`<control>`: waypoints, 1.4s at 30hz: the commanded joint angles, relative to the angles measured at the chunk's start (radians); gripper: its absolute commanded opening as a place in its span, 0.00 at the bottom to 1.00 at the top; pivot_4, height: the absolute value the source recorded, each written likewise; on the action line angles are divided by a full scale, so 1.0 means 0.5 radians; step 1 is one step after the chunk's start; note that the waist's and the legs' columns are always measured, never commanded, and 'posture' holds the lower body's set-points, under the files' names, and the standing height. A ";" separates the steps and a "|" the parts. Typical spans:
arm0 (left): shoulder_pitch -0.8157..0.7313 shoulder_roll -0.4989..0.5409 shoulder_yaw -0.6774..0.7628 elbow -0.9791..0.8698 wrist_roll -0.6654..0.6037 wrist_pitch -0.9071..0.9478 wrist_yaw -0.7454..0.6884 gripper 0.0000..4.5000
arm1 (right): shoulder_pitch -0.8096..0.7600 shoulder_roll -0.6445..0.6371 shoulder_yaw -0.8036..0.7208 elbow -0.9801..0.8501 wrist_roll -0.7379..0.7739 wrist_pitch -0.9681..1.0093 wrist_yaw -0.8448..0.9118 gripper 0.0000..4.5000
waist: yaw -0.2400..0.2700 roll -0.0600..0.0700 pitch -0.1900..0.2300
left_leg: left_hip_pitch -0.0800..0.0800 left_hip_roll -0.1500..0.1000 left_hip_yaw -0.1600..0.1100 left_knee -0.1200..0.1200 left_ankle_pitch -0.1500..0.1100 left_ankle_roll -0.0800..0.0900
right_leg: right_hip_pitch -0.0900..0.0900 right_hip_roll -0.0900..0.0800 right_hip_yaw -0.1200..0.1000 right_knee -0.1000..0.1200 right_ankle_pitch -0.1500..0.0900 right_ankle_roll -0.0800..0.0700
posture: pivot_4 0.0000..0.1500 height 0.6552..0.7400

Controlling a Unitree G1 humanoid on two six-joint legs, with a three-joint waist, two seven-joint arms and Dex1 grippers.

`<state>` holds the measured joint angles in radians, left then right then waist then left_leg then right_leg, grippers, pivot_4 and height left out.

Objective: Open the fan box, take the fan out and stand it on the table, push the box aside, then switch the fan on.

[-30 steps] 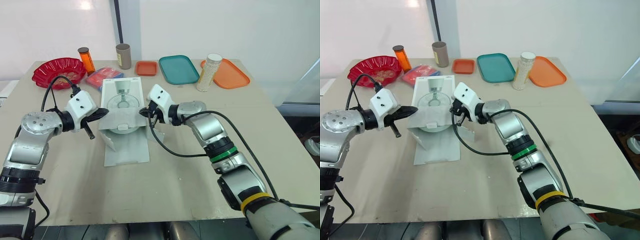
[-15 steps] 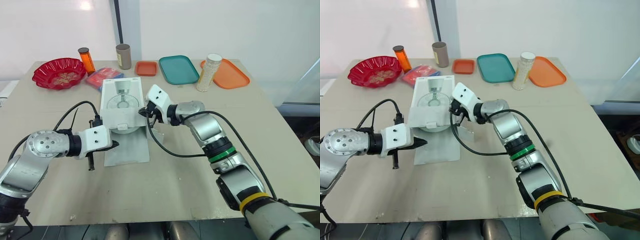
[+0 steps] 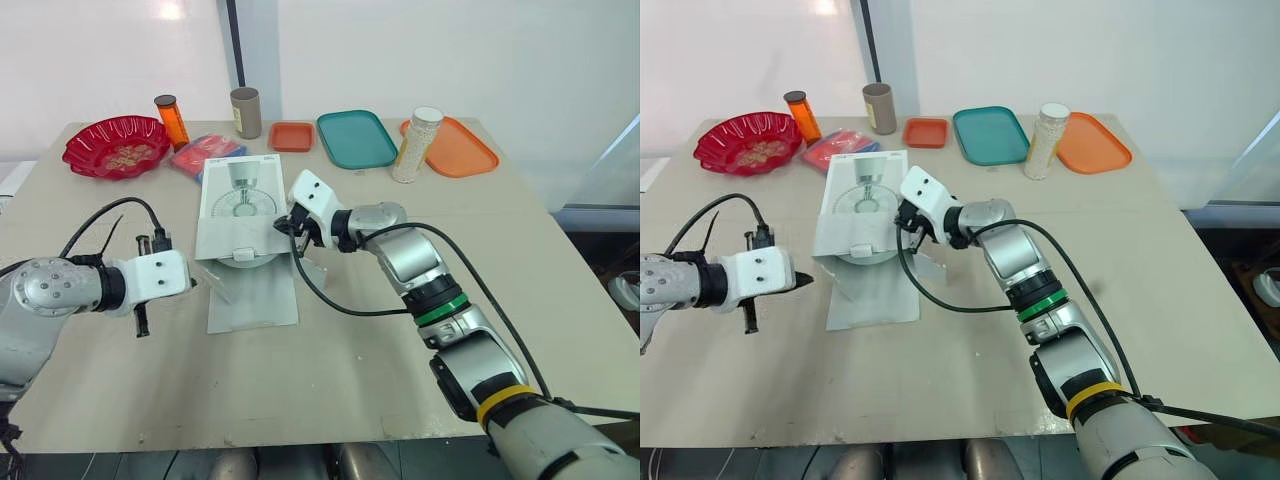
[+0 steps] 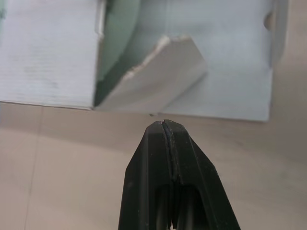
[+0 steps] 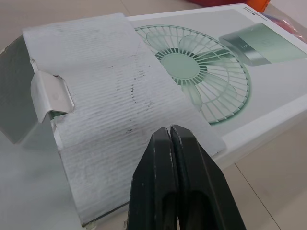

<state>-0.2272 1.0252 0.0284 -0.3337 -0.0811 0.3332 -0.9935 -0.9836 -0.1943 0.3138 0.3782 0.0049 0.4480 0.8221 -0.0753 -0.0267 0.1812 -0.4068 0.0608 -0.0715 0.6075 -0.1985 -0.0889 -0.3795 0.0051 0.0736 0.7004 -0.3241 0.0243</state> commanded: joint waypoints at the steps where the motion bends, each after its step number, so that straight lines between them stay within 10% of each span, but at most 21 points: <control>1: -0.237 -0.114 0.075 -0.133 -0.203 0.177 0.049 0.00 | -0.003 0.013 0.018 -0.018 -0.010 -0.015 0.016 0.01 | 0.001 -0.001 0.000 | 0.000 0.000 0.000 0.000 0.000 0.000 | 0.000 0.000 0.000 0.000 0.000 0.000 | 1.00 1.00; 30: -0.213 0.451 -0.067 0.093 -0.043 -0.087 -0.553 0.00 | 0.033 0.043 0.028 -0.042 -0.028 -0.015 -0.005 0.01 | -0.005 -0.001 0.000 | 0.000 0.003 0.002 -0.001 0.000 0.000 | -0.003 0.004 0.002 0.001 0.000 -0.001 | 1.00 1.00; 42: -0.263 0.103 -0.160 0.504 0.311 -0.317 -0.061 0.00 | 0.041 0.041 0.007 -0.053 -0.018 0.003 -0.005 0.01 | -0.001 -0.002 0.000 | -0.001 0.003 0.002 0.000 0.000 0.000 | -0.003 0.004 0.002 0.002 0.001 -0.001 | 1.00 1.00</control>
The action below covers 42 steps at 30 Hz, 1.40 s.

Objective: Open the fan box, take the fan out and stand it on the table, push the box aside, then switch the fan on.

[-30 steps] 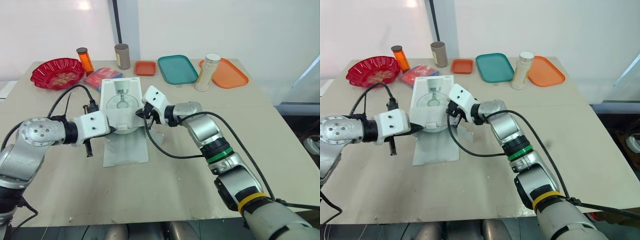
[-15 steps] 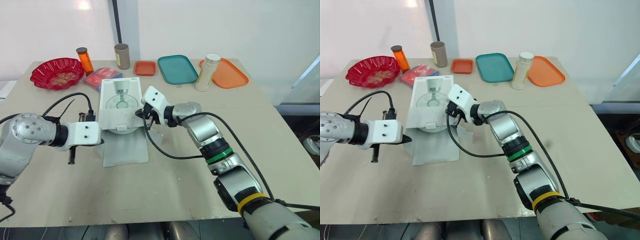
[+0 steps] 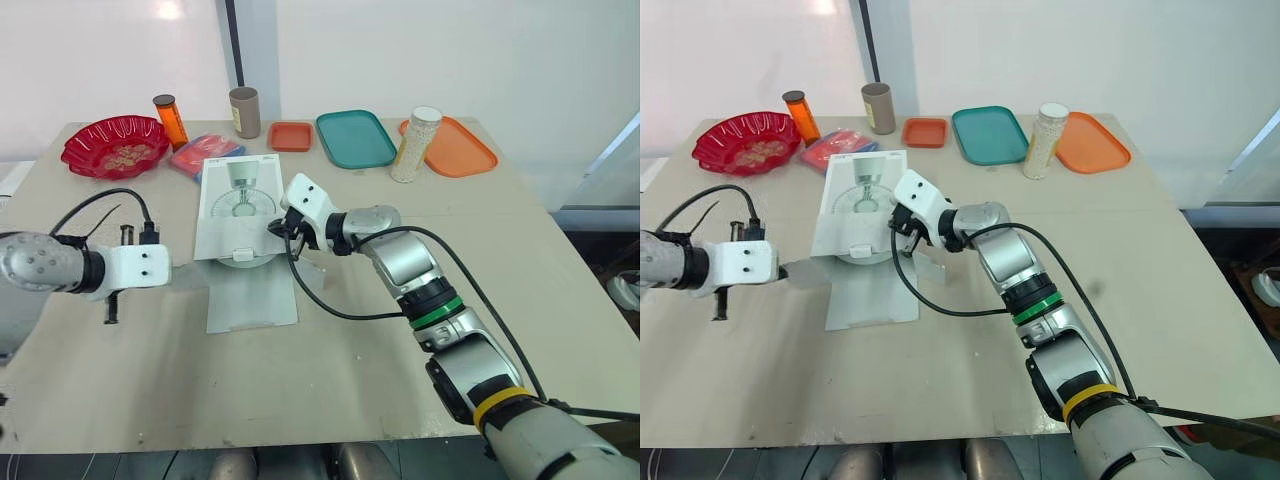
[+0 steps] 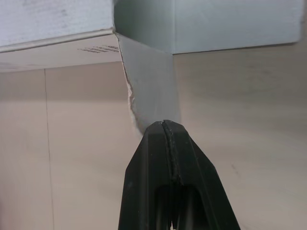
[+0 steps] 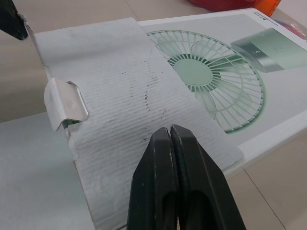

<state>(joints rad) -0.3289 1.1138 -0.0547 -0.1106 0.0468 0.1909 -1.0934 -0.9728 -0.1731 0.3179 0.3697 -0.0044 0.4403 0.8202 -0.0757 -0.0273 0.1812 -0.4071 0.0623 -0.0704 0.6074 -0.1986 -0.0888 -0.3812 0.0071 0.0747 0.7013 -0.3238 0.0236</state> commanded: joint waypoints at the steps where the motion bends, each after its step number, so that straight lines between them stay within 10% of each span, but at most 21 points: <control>1: -0.073 -0.108 0.004 0.077 0.064 -0.029 0.164 0.00 | 0.018 -0.004 -0.003 -0.034 0.001 0.016 0.002 0.01 | -0.001 -0.001 0.000 | 0.000 0.000 0.000 0.000 0.000 0.000 | 0.000 0.000 0.000 0.000 0.000 0.000 | 1.00 1.00; 42: -0.497 -0.997 -0.036 0.769 0.141 -0.033 0.983 0.00 | -0.017 -0.100 0.021 -0.065 -0.022 0.027 0.077 0.01 | 0.011 -0.003 -0.002 | -0.001 -0.002 -0.001 0.004 0.001 -0.001 | 0.000 -0.003 -0.003 0.004 0.001 -0.001 | 1.00 1.00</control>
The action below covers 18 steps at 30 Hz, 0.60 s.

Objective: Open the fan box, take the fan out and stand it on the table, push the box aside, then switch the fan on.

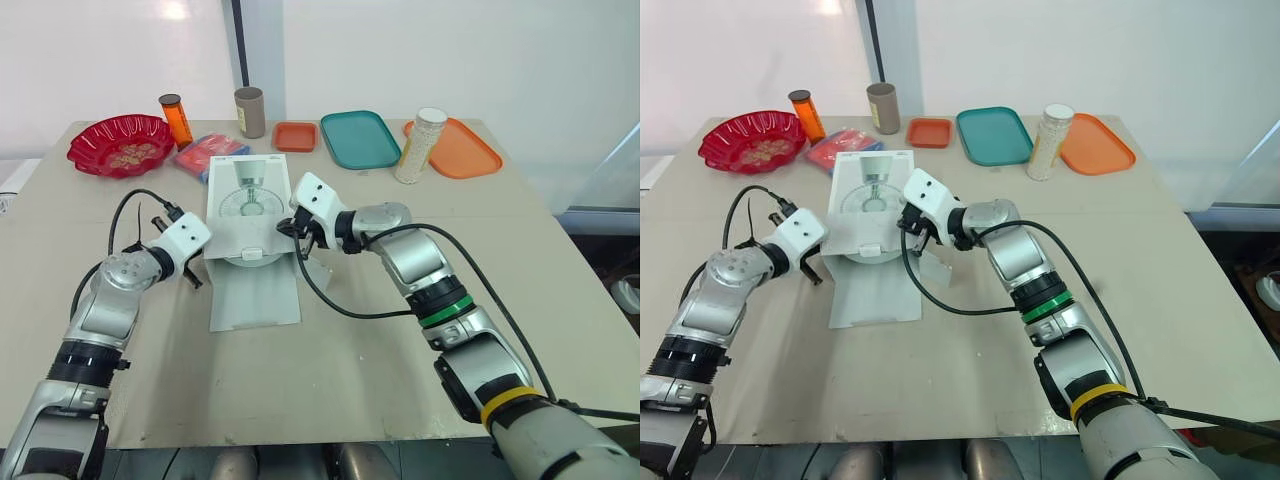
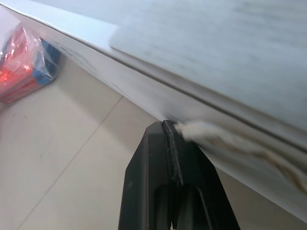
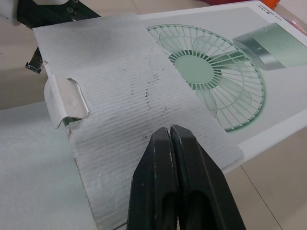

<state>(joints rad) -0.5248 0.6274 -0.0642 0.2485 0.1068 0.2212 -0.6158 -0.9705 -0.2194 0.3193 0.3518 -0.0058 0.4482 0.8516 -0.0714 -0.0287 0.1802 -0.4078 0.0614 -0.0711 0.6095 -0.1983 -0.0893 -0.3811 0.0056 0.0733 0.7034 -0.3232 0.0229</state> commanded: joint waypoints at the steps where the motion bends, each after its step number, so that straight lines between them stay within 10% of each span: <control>1: -0.136 -0.033 -0.032 0.094 0.029 -0.127 0.023 0.00 | -0.018 -0.008 0.019 -0.037 -0.017 0.018 0.017 0.01 | 0.004 0.000 0.000 | 0.000 0.000 0.000 0.000 0.000 0.000 | 0.000 0.000 -0.001 0.000 0.000 0.000 | 1.00 1.00; 18: -0.321 -0.137 0.005 0.355 -0.208 -0.501 -0.299 0.00 | 0.054 -0.047 0.029 -0.163 -0.010 0.115 0.002 0.01 | 0.057 0.000 0.000 | -0.002 -0.006 -0.002 0.002 0.001 -0.001 | 0.000 -0.007 -0.004 0.000 -0.001 0.002 | 1.00 1.00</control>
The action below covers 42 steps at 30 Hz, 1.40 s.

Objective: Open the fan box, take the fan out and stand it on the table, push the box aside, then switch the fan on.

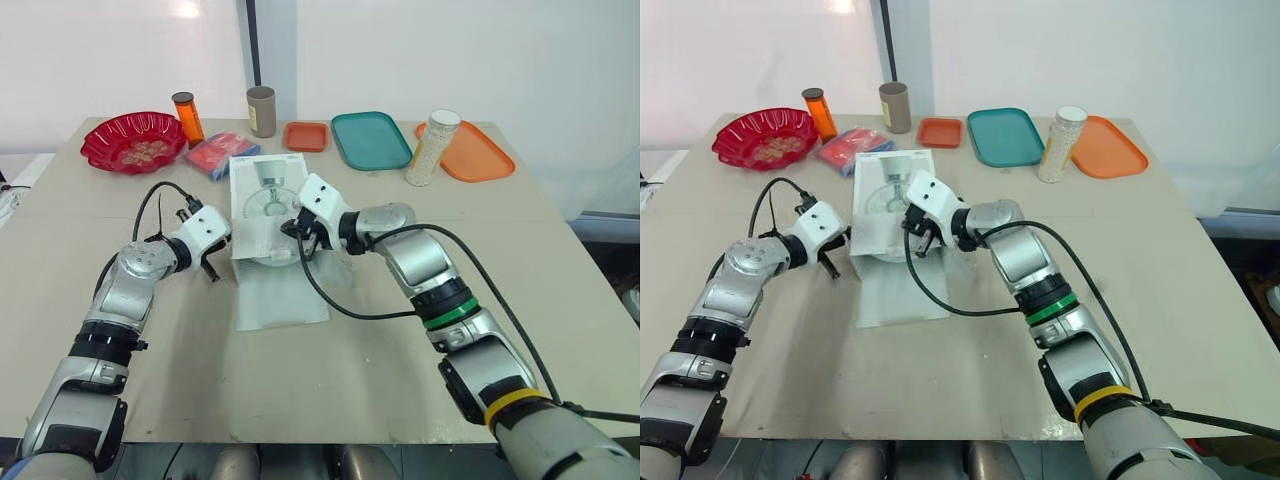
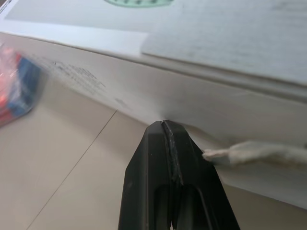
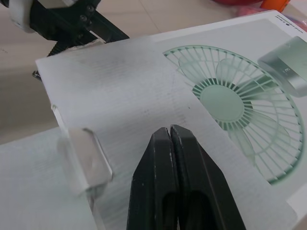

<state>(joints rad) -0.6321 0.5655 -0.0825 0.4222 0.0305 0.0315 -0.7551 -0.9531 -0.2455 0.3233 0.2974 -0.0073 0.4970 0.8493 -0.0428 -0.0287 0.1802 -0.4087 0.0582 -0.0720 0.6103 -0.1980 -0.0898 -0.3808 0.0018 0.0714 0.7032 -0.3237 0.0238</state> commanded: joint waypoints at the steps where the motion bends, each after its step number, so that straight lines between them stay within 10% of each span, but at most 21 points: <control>1: -0.142 -0.009 0.029 0.062 -0.015 -0.156 0.010 0.00 | 0.022 0.006 0.024 -0.056 -0.007 0.020 0.006 0.01 | 0.000 0.000 0.000 | 0.000 0.000 0.000 0.000 0.000 0.000 | 0.000 0.000 0.000 0.000 0.000 0.000 | 1.00 1.00; 9: -0.152 0.071 0.042 0.119 0.099 -0.203 0.154 0.00 | 0.030 -0.002 0.045 -0.067 -0.018 0.006 0.005 0.01 | -0.009 0.000 0.000 | 0.000 0.000 0.000 0.000 0.000 0.001 | 0.000 0.000 0.000 0.000 0.000 0.000 | 1.00 1.00; 25: 0.575 0.225 0.386 -1.118 -0.084 0.343 0.232 0.00 | -0.067 0.002 -0.022 0.107 -0.008 -0.064 -0.066 0.01 | -0.010 0.000 0.000 | 0.001 0.001 0.000 0.001 0.000 0.000 | 0.001 0.000 0.001 0.001 0.000 0.000 | 1.00 1.00; 37: 0.952 0.181 0.852 -2.395 -1.503 1.419 0.185 0.00 | -0.111 0.026 -0.028 0.186 -0.008 -0.106 -0.051 0.01 | -0.013 0.000 0.000 | 0.004 0.002 0.000 0.000 0.000 0.001 | 0.006 0.000 0.001 -0.001 0.000 0.001 | 1.00 1.00; 42: 1.356 -0.080 0.801 -2.345 -1.581 1.480 0.407 0.06 | -0.125 0.039 -0.012 0.221 -0.013 -0.137 -0.027 0.00 | -0.018 0.000 0.000 | 0.012 0.003 0.001 -0.002 -0.001 0.002 | 0.012 0.002 0.003 -0.004 -0.001 0.001 | 1.00 1.00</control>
<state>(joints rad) 0.0246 0.5498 0.3051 -0.7624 -0.7437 0.7782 -0.5953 -0.9924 -0.2302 0.3161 0.3992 -0.0061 0.4374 0.8292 -0.0517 -0.0286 0.1804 -0.4028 0.0602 -0.0719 0.6096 -0.1984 -0.0889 -0.3749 0.0031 0.0727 0.7015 -0.3241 0.0241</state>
